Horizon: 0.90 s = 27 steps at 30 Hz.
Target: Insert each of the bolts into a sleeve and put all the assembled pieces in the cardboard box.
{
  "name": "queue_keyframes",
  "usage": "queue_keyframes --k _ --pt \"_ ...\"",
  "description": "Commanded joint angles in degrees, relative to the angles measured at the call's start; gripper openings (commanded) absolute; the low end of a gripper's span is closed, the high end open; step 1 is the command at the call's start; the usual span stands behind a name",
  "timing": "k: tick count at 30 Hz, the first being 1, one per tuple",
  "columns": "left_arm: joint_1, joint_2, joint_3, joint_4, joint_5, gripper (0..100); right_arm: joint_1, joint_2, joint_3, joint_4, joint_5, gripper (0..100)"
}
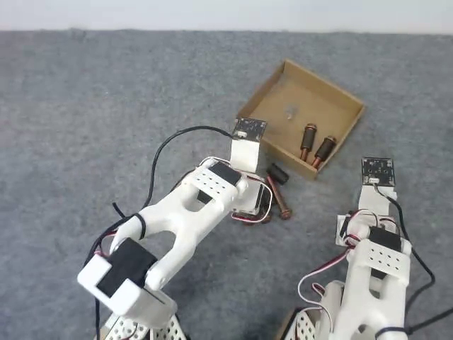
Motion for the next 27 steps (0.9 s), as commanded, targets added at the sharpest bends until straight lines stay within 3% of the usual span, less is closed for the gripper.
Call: queue_keyframes --k 1,13,21,27 --pt "-1.93 -1.05 -1.71 0.88 0.53 13 -0.92 -1.54 -0.35 -1.1 2.37 0.6" --pt "-3.52 0.18 -1.98 0.97 0.62 13 -0.92 -1.54 -0.35 -1.01 2.37 0.6" --pt "-3.52 10.64 -12.97 11.16 0.53 13 -0.92 -1.54 -0.35 -1.1 2.37 0.6" --pt "-3.16 12.31 -14.81 12.75 -1.05 9 -0.92 -1.54 -0.35 -1.1 2.37 0.6"
